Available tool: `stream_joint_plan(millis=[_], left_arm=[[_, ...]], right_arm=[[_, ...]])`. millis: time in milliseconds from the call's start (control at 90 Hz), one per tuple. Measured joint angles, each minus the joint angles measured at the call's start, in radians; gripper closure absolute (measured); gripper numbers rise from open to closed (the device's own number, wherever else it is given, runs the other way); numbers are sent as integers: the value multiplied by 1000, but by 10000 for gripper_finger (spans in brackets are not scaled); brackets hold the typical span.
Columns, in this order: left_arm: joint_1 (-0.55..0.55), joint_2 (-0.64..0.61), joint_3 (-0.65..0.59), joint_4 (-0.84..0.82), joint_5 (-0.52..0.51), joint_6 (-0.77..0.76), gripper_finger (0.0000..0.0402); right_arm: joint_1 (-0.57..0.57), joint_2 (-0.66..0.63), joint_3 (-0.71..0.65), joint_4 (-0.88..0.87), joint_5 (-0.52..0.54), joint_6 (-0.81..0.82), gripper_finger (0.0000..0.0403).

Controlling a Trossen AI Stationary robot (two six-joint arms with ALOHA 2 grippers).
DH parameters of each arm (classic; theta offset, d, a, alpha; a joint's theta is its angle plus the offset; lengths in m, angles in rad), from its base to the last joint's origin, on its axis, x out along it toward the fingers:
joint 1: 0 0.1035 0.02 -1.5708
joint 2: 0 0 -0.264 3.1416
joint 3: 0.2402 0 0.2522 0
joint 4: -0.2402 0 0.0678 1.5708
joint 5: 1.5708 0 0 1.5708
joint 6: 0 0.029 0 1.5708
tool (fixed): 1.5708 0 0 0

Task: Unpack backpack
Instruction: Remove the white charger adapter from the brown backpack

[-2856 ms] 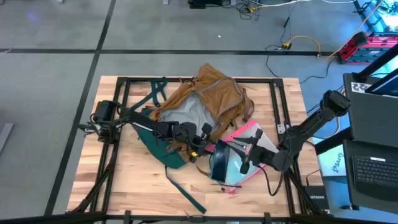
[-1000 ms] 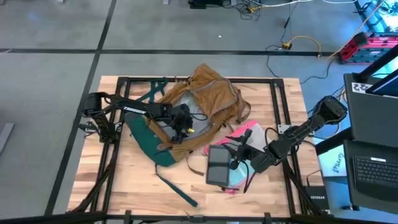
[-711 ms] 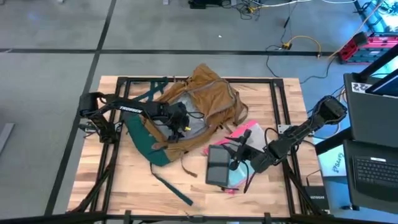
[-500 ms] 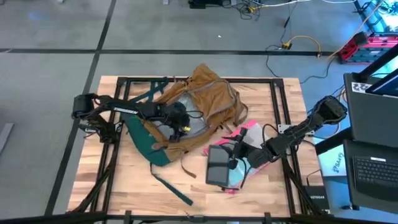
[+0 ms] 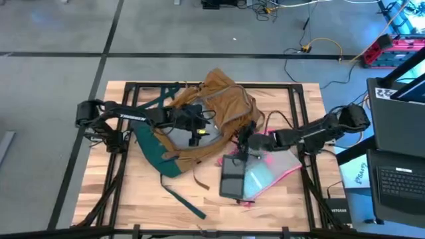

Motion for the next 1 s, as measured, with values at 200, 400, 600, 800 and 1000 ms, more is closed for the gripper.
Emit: stream_joint_plan(millis=[200,400,600,800,1000], left_arm=[[59,81,0,37,6,-22,178],[98,130,1,116,40,-46,178],[125,163,3,170,50,-49,178],[148,175,4,169,43,-51,178],[152,176,4,128,77,-53,178]], right_arm=[[-129,115,1,55,-112,10,249],[-196,209,16,166,-215,10,258],[-201,270,90,158,-273,-24,315],[-202,309,150,127,-303,-46,369],[-202,309,155,119,-307,-68,396]])
